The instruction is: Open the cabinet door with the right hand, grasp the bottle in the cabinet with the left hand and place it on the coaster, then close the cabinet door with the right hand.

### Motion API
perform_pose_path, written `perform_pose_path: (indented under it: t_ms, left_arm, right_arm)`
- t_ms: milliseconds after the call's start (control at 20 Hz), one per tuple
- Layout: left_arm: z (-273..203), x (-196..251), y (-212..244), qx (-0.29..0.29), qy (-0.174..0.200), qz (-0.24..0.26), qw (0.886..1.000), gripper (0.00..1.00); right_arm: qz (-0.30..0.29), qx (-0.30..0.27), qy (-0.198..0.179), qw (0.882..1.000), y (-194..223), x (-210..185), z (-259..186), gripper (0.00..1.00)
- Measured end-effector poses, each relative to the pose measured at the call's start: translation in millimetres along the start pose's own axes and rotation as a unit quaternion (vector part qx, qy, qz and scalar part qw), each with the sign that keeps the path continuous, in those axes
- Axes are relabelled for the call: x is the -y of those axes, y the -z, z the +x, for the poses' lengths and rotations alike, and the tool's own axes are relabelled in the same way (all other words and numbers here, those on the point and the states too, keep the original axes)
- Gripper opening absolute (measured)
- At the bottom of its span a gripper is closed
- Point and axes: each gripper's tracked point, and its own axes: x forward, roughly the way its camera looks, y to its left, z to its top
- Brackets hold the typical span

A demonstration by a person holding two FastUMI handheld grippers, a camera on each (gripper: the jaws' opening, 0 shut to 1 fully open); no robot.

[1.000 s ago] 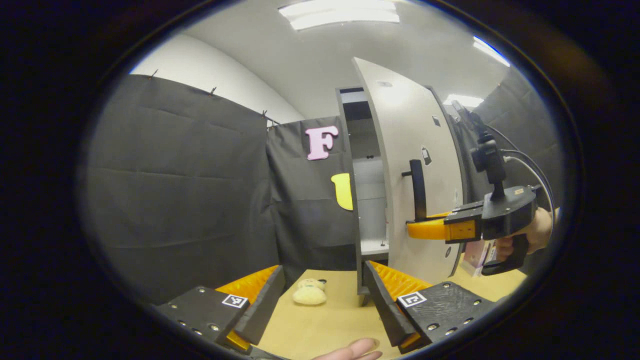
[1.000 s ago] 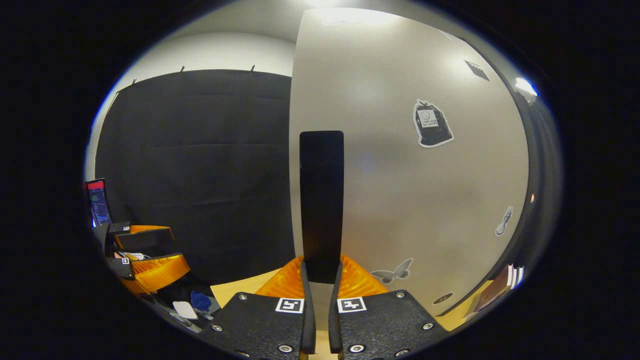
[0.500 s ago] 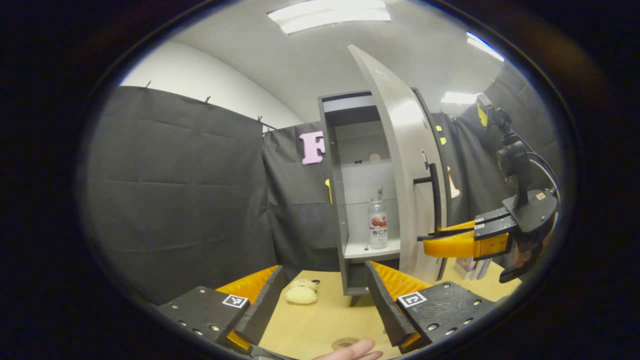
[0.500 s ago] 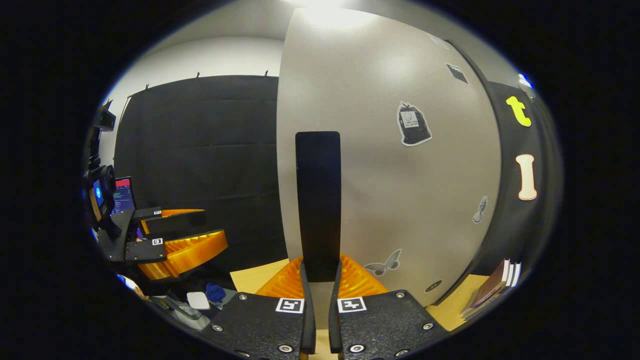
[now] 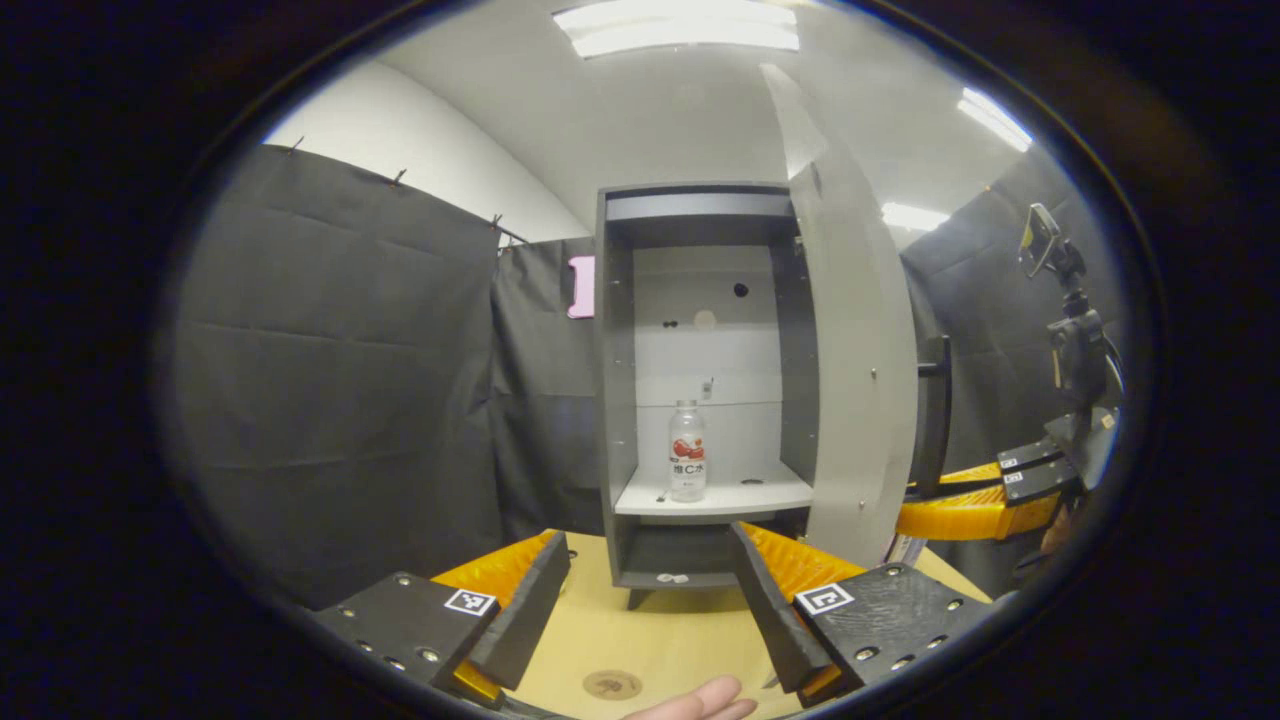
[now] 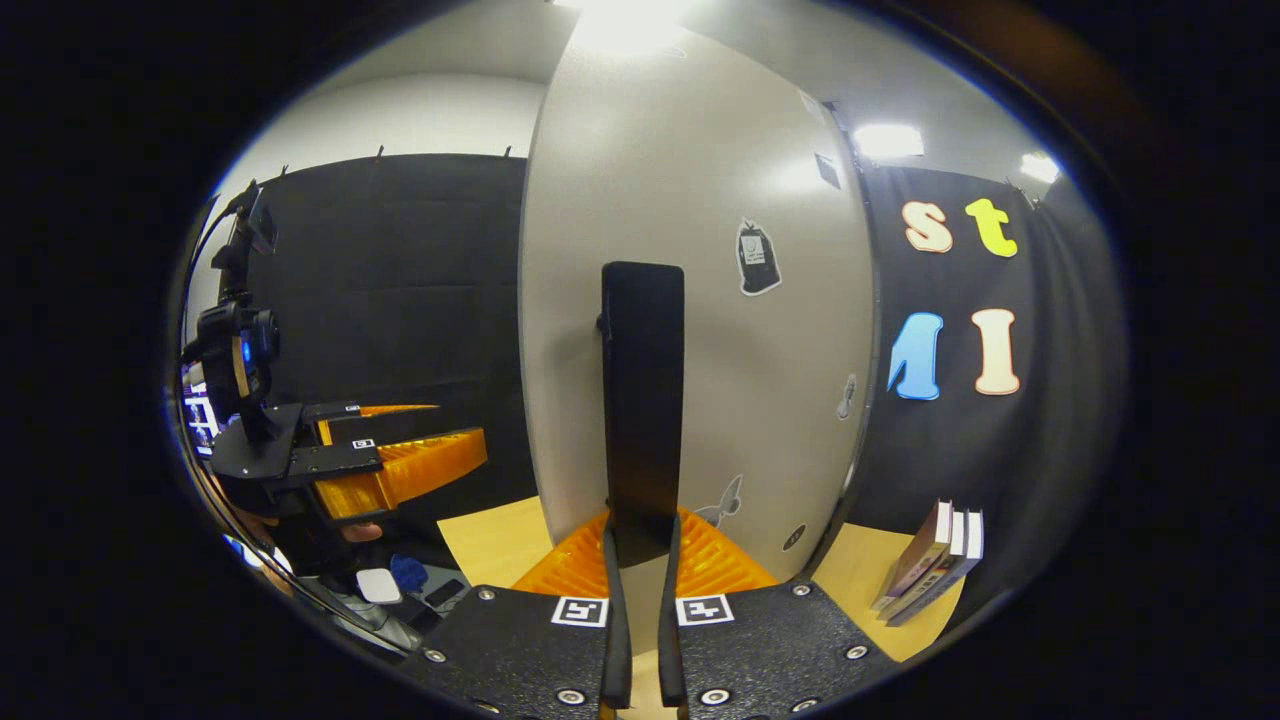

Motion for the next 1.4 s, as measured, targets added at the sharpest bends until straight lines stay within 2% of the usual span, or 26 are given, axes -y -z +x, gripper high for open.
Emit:
perform_pose_path:
  t_ms: [50,100,150,200,350,400,450,500,550,600,700,750,800,850,900,950,1000,1050,1100,1200,1250,1300,1350,1400]
  left_arm:
    - [2,10,-2,-0.001,0.011,-0.003,1.000,0.93]
    - [2,20,-3,0.002,0.026,-0.009,1.000,0.88]
    - [3,29,-8,0.008,0.035,-0.012,0.999,0.93]
    - [3,33,-9,0.011,0.038,-0.006,0.999,0.92]
    - [7,37,-15,0.026,0.024,0.021,0.999,0.96]
    - [7,36,-14,0.028,0.012,0.028,0.999,0.92]
    - [9,30,-14,0.027,-0.010,0.039,0.999,0.96]
    - [9,28,-15,0.033,-0.027,0.042,0.998,0.95]
    - [12,30,-21,0.047,-0.031,0.037,0.998,0.93]
    - [17,34,-25,0.060,-0.022,0.031,0.998,0.96]
    - [31,34,-33,0.078,-0.014,0.029,0.996,0.96]
    - [44,32,-34,0.080,-0.016,0.037,0.996,0.96]
    - [52,31,-32,0.085,-0.017,0.043,0.995,0.96]
    - [62,30,-32,0.086,-0.021,0.049,0.995,0.92]
    - [72,31,-28,0.083,-0.014,0.053,0.995,0.92]
    - [86,34,-28,0.083,-0.007,0.056,0.995,0.96]
    - [98,26,-28,0.084,-0.028,0.067,0.994,0.96]
    - [111,21,-25,0.080,-0.036,0.078,0.993,0.96]
    - [131,27,-15,0.066,-0.017,0.081,0.994,0.96]
    - [167,50,7,0.044,0.047,0.063,0.996,0.98]
    - [182,55,8,0.048,0.063,0.053,0.995,0.87]
    - [195,56,4,0.057,0.072,0.047,0.995,0.97]
    - [207,53,3,0.063,0.072,0.047,0.994,0.92]
    - [221,49,2,0.067,0.066,0.051,0.994,0.88]
  right_arm:
    - [0.000,0.001,0.007,1.000,1,1,-3,0.11]
    - [-0.001,0.003,0.014,1.000,0,2,-6,0.12]
    - [0.002,0.005,0.021,1.000,1,5,-8,0.12]
    - [0.003,0.008,0.027,1.000,2,6,-10,0.12]
    - [0.010,0.014,0.055,0.998,3,8,-21,0.16]
    - [0.014,0.015,0.067,0.998,4,9,-25,0.18]
    - [0.026,0.021,0.079,0.996,4,11,-29,0.19]
    - [0.044,0.023,0.093,0.994,7,13,-32,0.19]
    - [0.057,0.025,0.110,0.992,10,15,-35,0.18]
    - [0.066,0.029,0.127,0.989,10,19,-40,0.17]
    - [0.076,0.039,0.155,0.984,8,24,-51,0.19]
    - [0.075,0.039,0.179,0.980,9,34,-59,0.22]
    - [0.074,0.048,0.199,0.976,8,45,-72,0.30]
    - [0.086,0.055,0.205,0.973,6,47,-76,0.30]
    - [0.109,0.063,0.196,0.972,2,43,-76,0.30]
    - [0.124,0.064,0.188,0.972,4,36,-69,0.33]
    - [0.120,0.062,0.191,0.972,5,34,-69,0.40]
    - [0.105,0.061,0.201,0.972,5,41,-73,0.27]
    - [0.083,0.060,0.216,0.971,4,44,-75,0.37]
    - [0.035,0.062,0.253,0.965,1,53,-82,0.38]
    - [0.020,0.060,0.263,0.963,2,55,-82,0.41]
    - [0.016,0.059,0.273,0.960,2,57,-85,0.49]
    - [0.017,0.062,0.282,0.957,0,60,-86,0.55]
    - [0.021,0.065,0.292,0.954,-1,63,-89,0.69]
